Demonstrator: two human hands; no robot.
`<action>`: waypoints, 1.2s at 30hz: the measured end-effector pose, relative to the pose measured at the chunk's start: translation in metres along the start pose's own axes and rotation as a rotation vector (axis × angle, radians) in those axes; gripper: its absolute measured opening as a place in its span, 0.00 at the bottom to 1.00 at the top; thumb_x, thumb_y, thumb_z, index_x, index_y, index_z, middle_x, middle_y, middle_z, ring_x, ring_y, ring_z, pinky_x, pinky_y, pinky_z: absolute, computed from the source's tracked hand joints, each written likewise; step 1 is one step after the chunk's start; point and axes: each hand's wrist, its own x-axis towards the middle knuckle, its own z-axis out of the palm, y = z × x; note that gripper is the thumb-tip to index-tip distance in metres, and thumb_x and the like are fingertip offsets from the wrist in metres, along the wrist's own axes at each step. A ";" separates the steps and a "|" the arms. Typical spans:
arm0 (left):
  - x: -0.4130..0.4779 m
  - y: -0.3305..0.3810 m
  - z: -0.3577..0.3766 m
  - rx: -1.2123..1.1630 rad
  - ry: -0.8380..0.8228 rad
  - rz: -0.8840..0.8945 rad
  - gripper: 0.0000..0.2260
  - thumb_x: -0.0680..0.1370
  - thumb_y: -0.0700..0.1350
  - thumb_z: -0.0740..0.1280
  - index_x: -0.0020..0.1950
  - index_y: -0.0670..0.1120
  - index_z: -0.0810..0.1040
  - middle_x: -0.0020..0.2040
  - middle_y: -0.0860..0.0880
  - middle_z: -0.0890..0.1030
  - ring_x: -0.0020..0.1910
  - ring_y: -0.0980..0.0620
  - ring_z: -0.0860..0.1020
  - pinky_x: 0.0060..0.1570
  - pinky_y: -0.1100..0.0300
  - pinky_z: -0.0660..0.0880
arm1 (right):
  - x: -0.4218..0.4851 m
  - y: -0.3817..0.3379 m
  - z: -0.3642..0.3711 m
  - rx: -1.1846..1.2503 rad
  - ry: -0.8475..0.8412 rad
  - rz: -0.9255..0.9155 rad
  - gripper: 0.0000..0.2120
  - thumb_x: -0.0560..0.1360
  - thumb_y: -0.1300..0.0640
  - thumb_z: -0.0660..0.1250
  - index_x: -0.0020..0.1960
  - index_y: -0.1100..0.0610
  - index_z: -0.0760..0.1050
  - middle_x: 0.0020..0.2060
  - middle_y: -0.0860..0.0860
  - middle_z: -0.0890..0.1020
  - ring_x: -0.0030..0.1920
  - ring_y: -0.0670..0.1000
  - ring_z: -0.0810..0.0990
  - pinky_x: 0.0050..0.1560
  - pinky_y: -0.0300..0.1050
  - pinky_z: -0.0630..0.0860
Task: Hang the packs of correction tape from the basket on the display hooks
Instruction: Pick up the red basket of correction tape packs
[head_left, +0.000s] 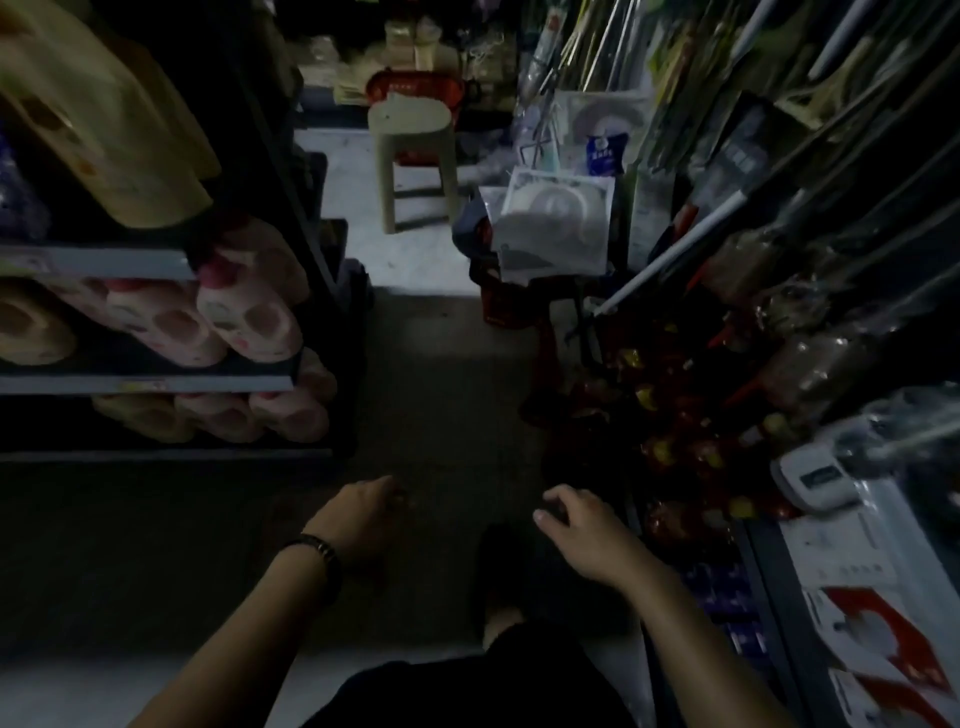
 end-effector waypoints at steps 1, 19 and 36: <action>0.015 0.009 -0.014 -0.013 0.001 -0.015 0.13 0.85 0.55 0.64 0.68 0.53 0.76 0.65 0.49 0.80 0.59 0.51 0.80 0.59 0.55 0.78 | 0.019 -0.004 -0.017 -0.001 -0.008 -0.004 0.24 0.83 0.39 0.61 0.75 0.48 0.69 0.70 0.50 0.73 0.68 0.51 0.74 0.67 0.49 0.75; 0.300 0.014 -0.267 -0.143 0.243 -0.114 0.13 0.83 0.54 0.66 0.62 0.49 0.82 0.62 0.46 0.85 0.61 0.43 0.82 0.61 0.51 0.75 | 0.358 -0.182 -0.230 -0.164 -0.058 -0.120 0.22 0.83 0.43 0.65 0.73 0.53 0.73 0.68 0.54 0.77 0.67 0.54 0.77 0.65 0.46 0.73; 0.575 0.059 -0.522 -0.063 0.113 -0.059 0.15 0.86 0.48 0.63 0.68 0.42 0.78 0.67 0.40 0.80 0.67 0.40 0.78 0.65 0.53 0.72 | 0.615 -0.360 -0.379 -0.067 -0.021 -0.165 0.15 0.83 0.43 0.64 0.65 0.50 0.75 0.57 0.47 0.81 0.59 0.50 0.80 0.62 0.50 0.76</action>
